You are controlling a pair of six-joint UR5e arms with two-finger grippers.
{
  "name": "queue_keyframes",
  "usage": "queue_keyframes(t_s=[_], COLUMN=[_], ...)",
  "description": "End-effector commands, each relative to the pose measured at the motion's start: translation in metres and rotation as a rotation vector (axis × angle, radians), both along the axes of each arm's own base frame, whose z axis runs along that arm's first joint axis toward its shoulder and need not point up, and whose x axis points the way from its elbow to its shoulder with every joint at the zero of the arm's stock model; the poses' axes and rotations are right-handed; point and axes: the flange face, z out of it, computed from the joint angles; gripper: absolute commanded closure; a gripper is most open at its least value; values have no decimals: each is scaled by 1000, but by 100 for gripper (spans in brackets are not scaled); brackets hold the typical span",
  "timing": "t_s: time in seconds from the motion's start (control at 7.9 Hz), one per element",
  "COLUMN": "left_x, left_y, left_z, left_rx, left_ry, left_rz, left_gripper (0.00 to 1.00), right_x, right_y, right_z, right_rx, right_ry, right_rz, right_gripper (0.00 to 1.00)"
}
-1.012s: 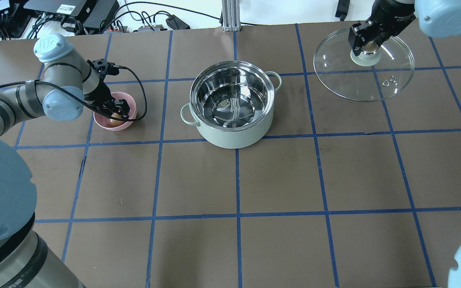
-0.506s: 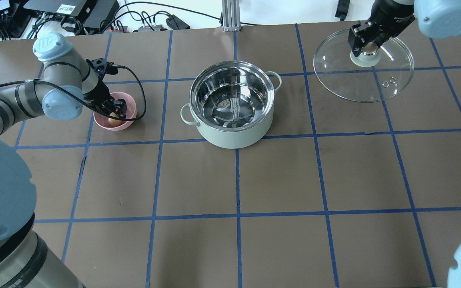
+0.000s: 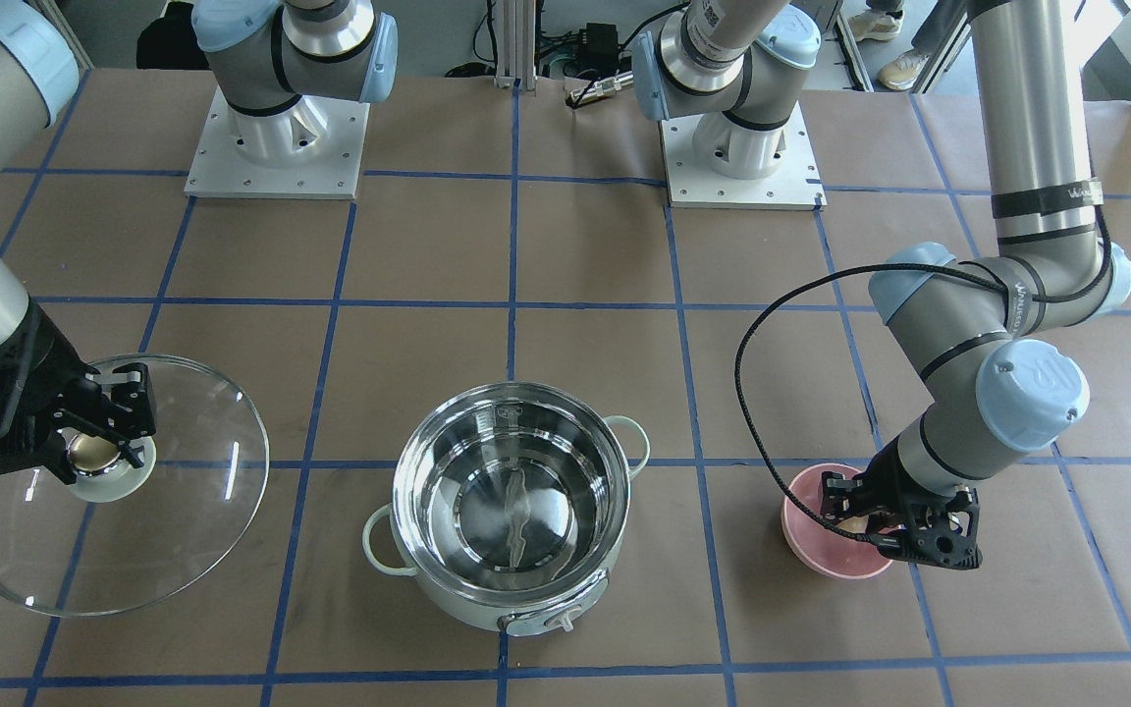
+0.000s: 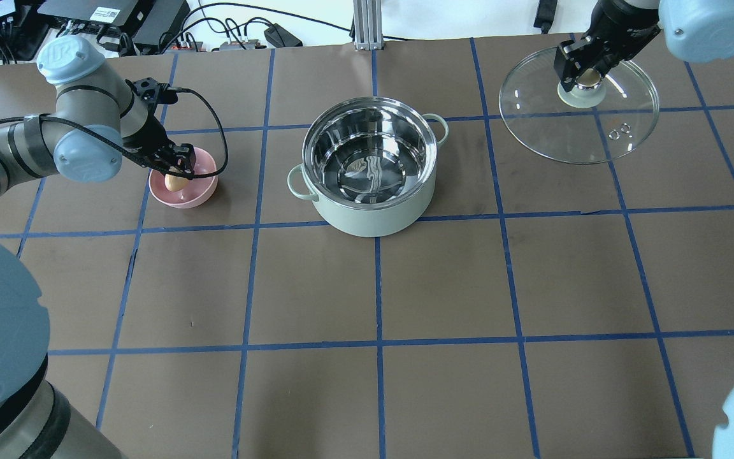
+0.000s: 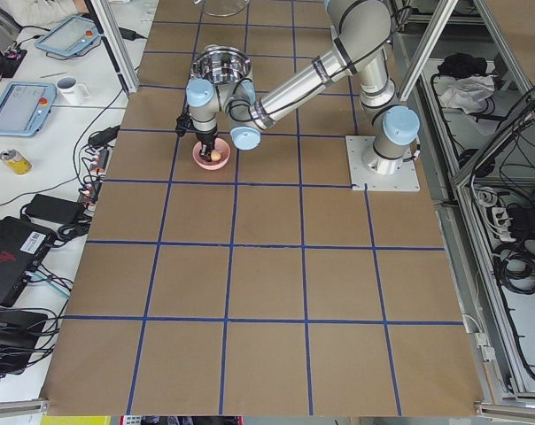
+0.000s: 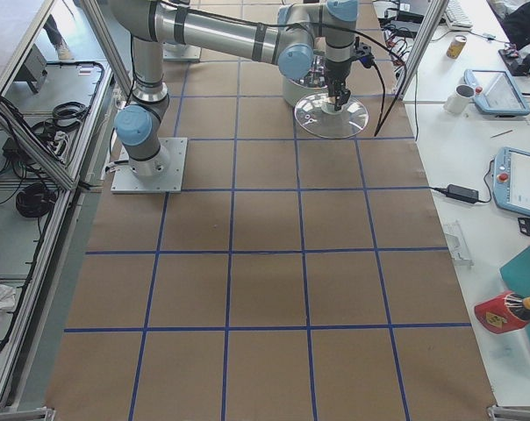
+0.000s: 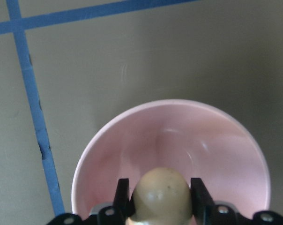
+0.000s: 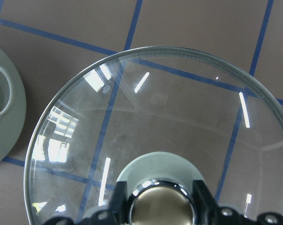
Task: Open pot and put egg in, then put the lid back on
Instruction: 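Lift the egg and carry it over the open pot with the left gripper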
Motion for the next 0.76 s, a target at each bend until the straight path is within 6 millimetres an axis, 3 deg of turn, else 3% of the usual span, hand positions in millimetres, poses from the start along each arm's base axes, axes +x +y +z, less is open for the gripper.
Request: queue_keyframes(t_s=[0.0,0.13,0.25,0.38,0.63], left_x=[-4,-36,-97,-145,-212], left_y=[7,8,17,22,26], left_z=[49,71,101,127,171], left_rx=[43,33,14,2,-11], left_ry=[6,4,2,2,94], left_rz=[61,31,48,60,167], left_gripper=[63,64,64,64,63], right_x=[0,0,0,0,0], right_y=[0,0,0,1,1], right_z=[0,0,0,-3,-7], right_rx=[0,0,0,5,12], right_ry=[0,-2,0,0,-2], right_rz=[2,1,0,2,2], right_gripper=[100,100,100,100,100])
